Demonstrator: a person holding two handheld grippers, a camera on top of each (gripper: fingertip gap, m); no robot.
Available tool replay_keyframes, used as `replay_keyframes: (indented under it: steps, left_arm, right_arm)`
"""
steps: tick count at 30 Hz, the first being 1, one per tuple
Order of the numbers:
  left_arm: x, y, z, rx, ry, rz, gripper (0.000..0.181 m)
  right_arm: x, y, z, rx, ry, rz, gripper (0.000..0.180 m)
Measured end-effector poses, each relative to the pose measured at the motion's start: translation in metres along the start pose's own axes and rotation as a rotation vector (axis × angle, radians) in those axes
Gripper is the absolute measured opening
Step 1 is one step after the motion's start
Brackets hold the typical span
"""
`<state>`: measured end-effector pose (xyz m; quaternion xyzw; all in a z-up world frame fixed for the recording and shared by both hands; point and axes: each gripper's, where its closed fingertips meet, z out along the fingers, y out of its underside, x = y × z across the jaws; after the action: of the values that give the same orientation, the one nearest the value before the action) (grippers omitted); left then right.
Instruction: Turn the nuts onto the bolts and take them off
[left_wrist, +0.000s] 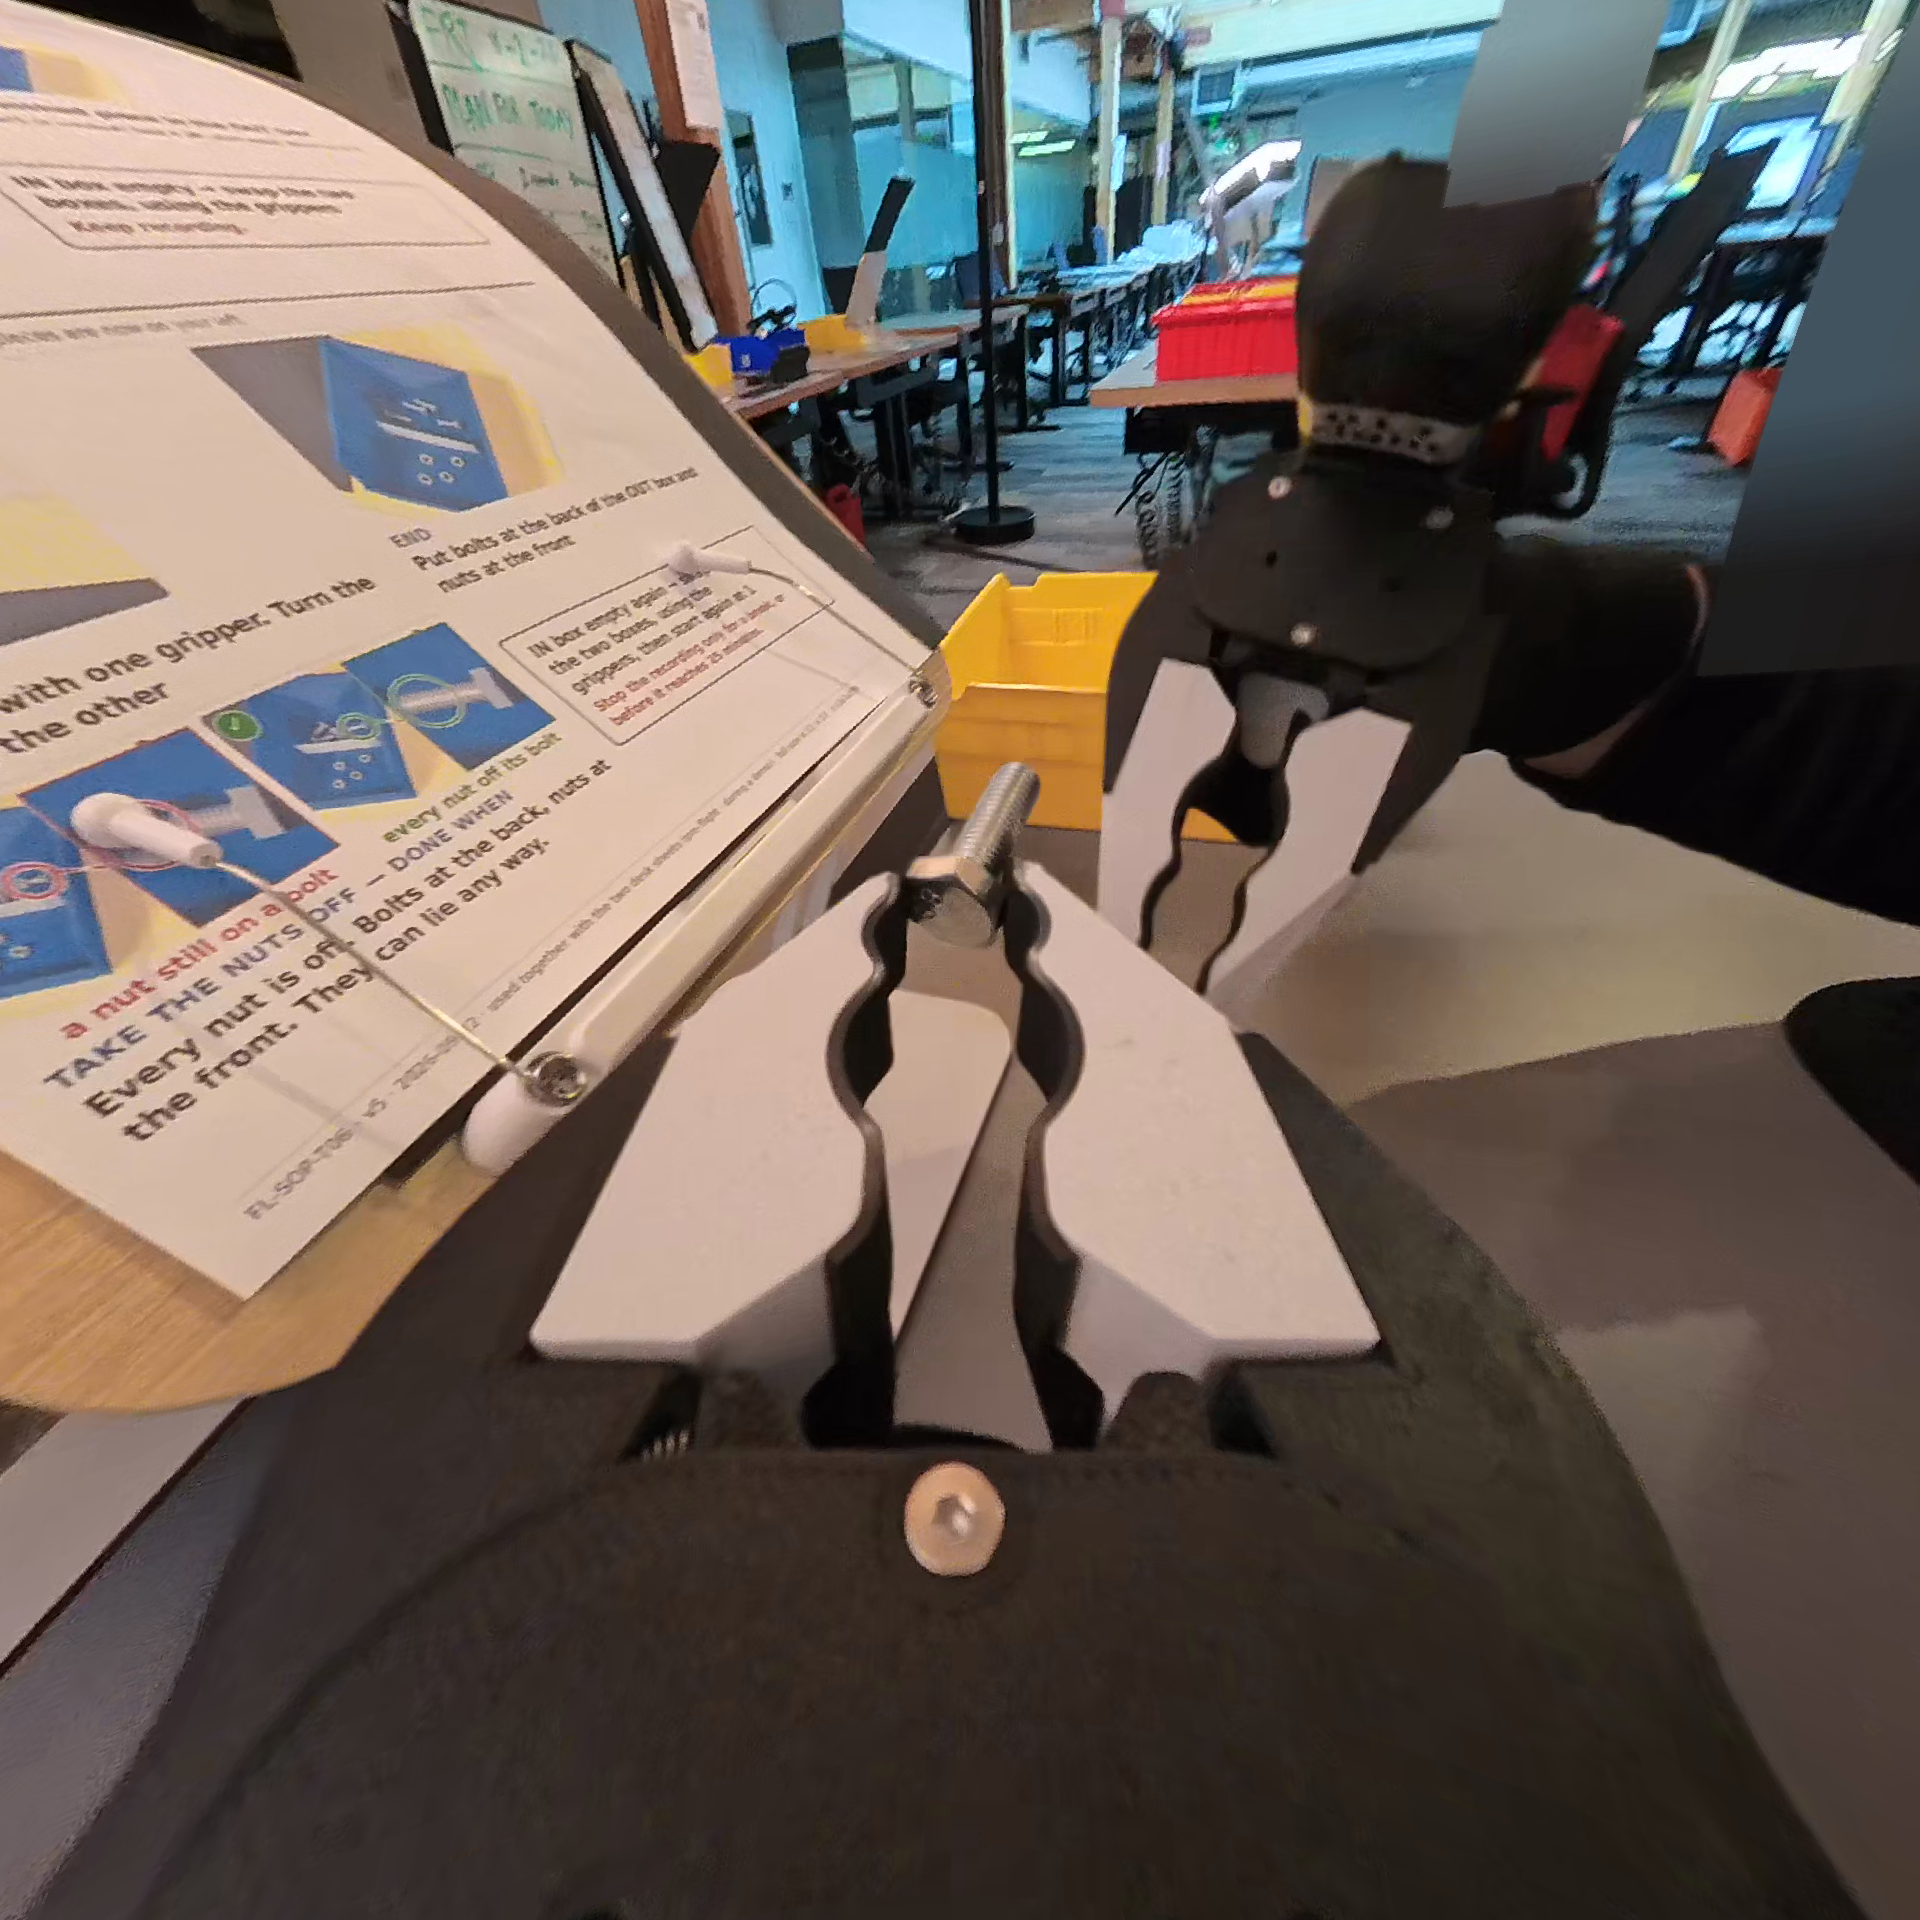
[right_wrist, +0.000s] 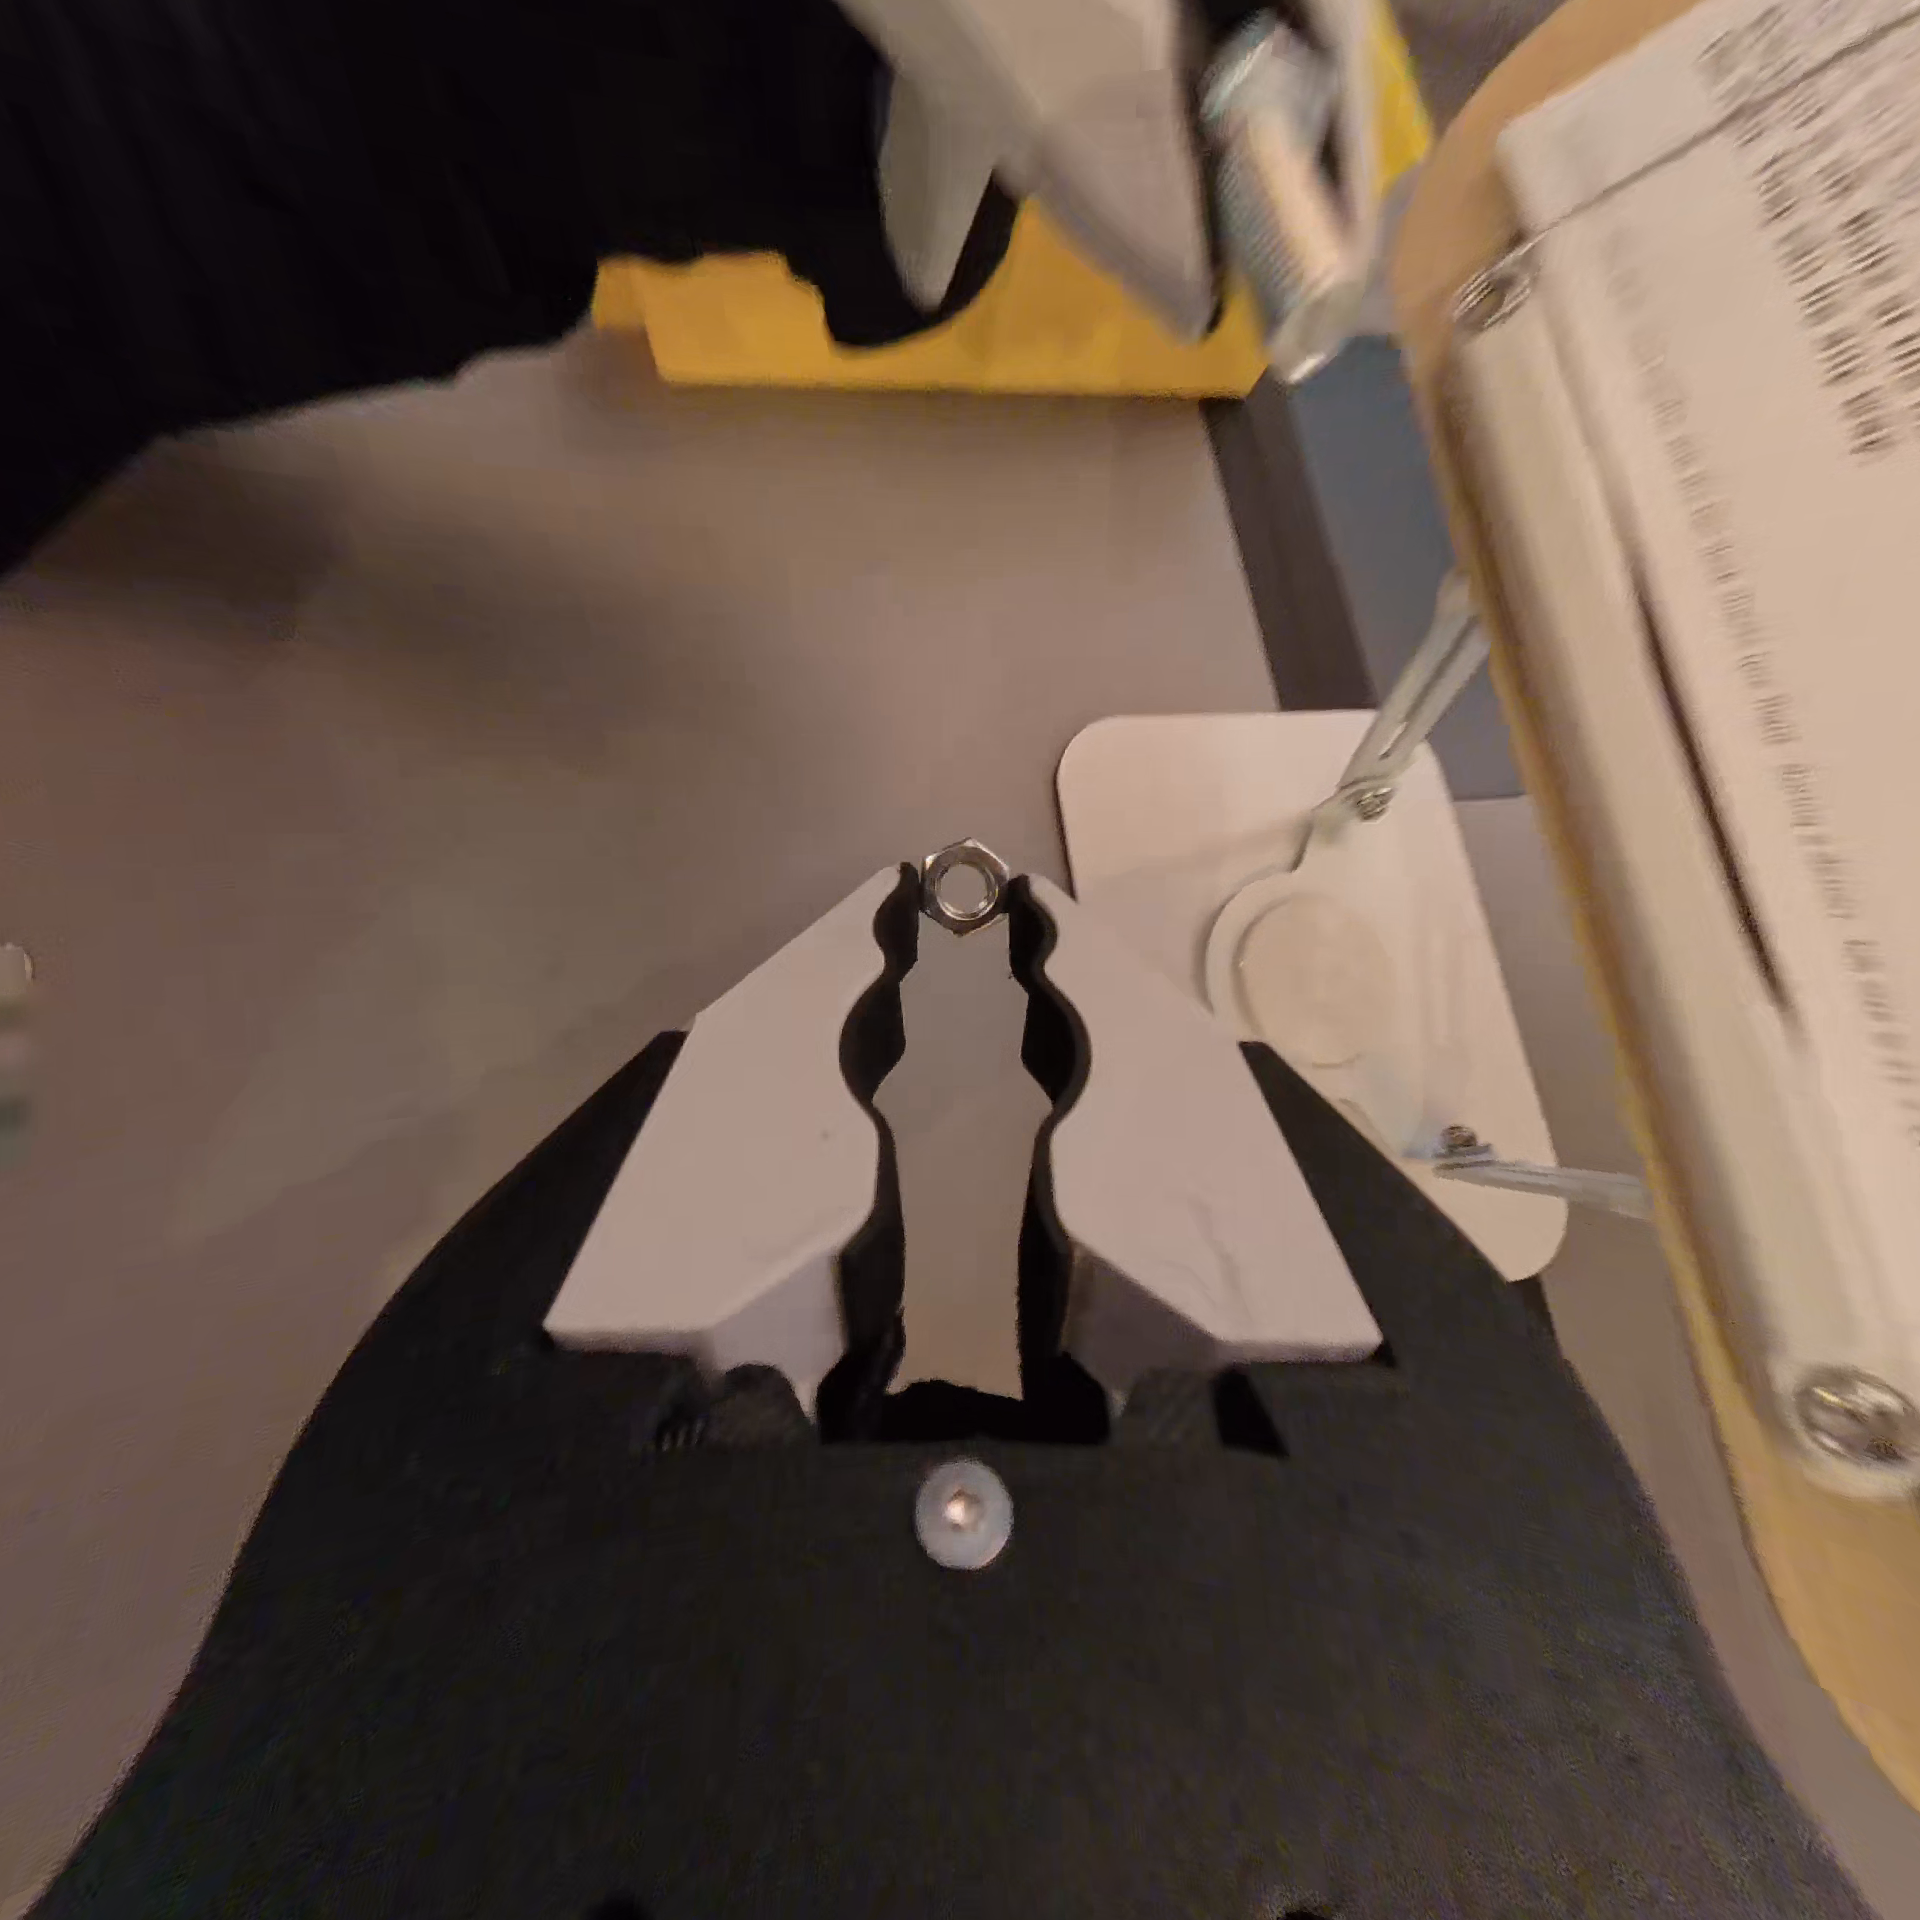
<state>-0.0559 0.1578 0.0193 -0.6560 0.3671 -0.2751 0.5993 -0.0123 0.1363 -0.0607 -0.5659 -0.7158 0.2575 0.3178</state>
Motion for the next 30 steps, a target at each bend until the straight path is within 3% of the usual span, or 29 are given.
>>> replay_keyframes:
  steps: [4,9,15,20,24,27,30]
  left_arm:
    - [0.004,0.003,0.004,0.01,0.041,-0.029,0.017]
    - [0.007,0.011,0.011,-0.017,0.052,-0.031,0.017]
    - [0.01,0.013,0.015,-0.032,0.058,-0.021,0.017]
    - [0.01,0.014,0.016,-0.031,0.06,-0.026,0.017]
    - [0.012,0.013,0.018,-0.028,0.065,-0.024,0.017]
    - [0.016,0.01,0.02,-0.015,0.072,-0.014,0.017]
    - [0.022,0.005,0.021,0.002,0.083,0.006,0.016]
  right_arm:
    - [-0.009,-0.008,-0.013,0.053,-0.015,0.017,0.015]
    - [-0.04,0.059,0.025,-0.209,-0.107,0.025,0.015]
    - [-0.06,0.106,0.057,-0.326,-0.157,0.05,0.015]
    - [-0.061,0.107,0.06,-0.291,-0.152,0.069,0.015]
    - [-0.057,0.102,0.055,-0.263,-0.136,0.081,0.029]
    - [-0.039,0.073,0.036,-0.117,-0.084,0.142,0.026]
    - [-0.009,0.027,0.002,0.15,-0.021,0.265,0.022]
